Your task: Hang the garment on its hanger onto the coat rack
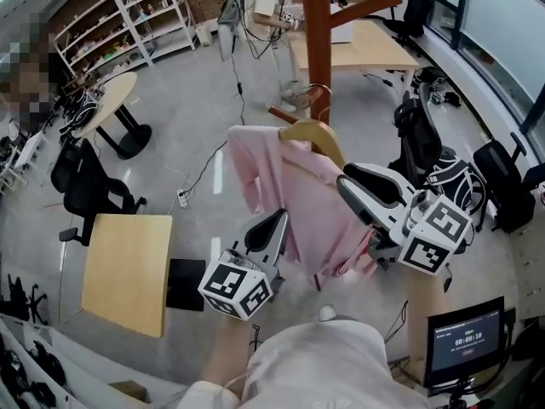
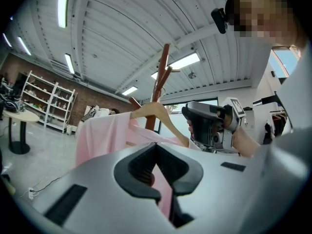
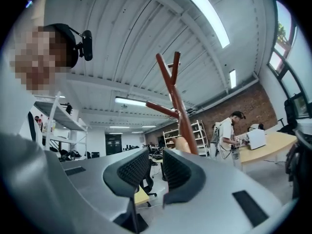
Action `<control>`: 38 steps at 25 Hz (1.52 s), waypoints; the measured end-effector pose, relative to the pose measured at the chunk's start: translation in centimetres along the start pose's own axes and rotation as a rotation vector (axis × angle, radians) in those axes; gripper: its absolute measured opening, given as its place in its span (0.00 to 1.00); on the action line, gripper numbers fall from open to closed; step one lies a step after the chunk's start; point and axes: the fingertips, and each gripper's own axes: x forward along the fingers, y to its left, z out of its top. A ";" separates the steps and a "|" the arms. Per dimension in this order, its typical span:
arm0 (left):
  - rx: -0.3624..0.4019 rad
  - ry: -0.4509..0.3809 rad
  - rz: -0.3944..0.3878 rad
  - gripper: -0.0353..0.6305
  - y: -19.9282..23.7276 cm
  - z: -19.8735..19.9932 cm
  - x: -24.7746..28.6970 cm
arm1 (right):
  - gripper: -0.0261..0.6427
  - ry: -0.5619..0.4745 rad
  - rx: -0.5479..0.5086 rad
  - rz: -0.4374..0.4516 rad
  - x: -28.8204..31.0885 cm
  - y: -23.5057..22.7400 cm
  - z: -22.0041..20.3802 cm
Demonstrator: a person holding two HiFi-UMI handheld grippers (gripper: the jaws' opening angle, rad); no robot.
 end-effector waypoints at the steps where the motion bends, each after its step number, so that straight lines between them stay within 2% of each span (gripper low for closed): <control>1: -0.001 -0.008 0.029 0.06 0.5 0.3 -1.1 | 0.18 0.006 -0.005 0.029 0.9 0.9 0.0; 5: -0.013 -0.047 0.175 0.06 2.4 1.6 -7.3 | 0.18 0.043 -0.001 0.179 4.5 6.5 -0.7; 10: -0.014 -0.080 0.348 0.06 4.9 1.9 -16.7 | 0.18 0.114 0.034 0.361 9.6 14.7 -4.6; 14: -0.022 -0.114 0.582 0.06 6.9 1.5 -25.5 | 0.18 0.195 0.079 0.592 13.8 22.1 -9.0; 16: -0.027 -0.125 0.670 0.06 7.1 1.1 -29.2 | 0.18 0.231 0.099 0.673 14.7 25.3 -11.1; 20: -0.046 -0.117 0.803 0.06 6.4 -0.3 -35.3 | 0.18 0.306 0.151 0.794 15.2 31.0 -15.1; 23: -0.077 -0.111 0.893 0.06 5.6 -1.8 -39.4 | 0.18 0.360 0.162 0.848 15.1 34.2 -17.8; 24: -0.088 -0.112 0.921 0.06 5.4 -2.2 -40.6 | 0.10 0.370 0.170 0.857 15.1 34.9 -18.4; 27: -0.111 -0.113 0.985 0.06 4.7 -3.4 -42.9 | 0.08 0.400 0.235 0.883 15.1 36.4 -20.1; 30: -0.139 -0.103 1.013 0.06 4.2 -5.0 -44.0 | 0.08 0.438 0.267 0.903 14.6 37.4 -21.9; 34: -0.175 -0.100 0.997 0.06 4.2 -6.1 -44.0 | 0.08 0.454 0.268 0.906 14.0 38.0 -22.8; 38: -0.171 -0.093 0.958 0.06 4.6 -5.9 -42.4 | 0.08 0.459 0.264 0.899 13.8 37.6 -22.9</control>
